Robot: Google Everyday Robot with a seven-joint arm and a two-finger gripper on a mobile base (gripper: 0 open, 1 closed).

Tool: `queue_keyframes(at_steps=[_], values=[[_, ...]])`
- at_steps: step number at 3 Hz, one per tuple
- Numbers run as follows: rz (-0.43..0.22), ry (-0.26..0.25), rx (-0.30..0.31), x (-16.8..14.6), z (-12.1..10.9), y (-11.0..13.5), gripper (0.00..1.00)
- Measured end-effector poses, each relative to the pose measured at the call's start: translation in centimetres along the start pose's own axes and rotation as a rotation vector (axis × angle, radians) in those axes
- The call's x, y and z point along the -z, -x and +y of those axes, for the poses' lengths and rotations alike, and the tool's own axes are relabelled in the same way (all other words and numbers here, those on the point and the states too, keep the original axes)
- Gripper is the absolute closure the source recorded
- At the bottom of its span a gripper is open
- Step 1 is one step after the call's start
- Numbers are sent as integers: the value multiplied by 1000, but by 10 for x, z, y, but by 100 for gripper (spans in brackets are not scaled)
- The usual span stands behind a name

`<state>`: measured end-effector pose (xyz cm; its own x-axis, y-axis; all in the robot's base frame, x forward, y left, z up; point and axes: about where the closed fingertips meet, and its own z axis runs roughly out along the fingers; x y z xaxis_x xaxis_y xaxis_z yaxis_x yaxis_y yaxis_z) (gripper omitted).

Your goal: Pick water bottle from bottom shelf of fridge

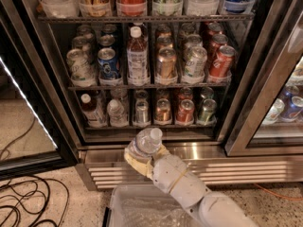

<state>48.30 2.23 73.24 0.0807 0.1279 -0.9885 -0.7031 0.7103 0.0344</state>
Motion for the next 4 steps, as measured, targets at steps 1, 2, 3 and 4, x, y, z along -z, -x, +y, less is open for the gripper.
queue_keyframes(at_steps=[1, 2, 3, 4], values=[[133, 68, 79, 27, -5, 18, 100], [239, 139, 210, 35, -7, 49, 100], [307, 229, 264, 35, 19, 52, 100], [307, 229, 264, 35, 19, 52, 100]])
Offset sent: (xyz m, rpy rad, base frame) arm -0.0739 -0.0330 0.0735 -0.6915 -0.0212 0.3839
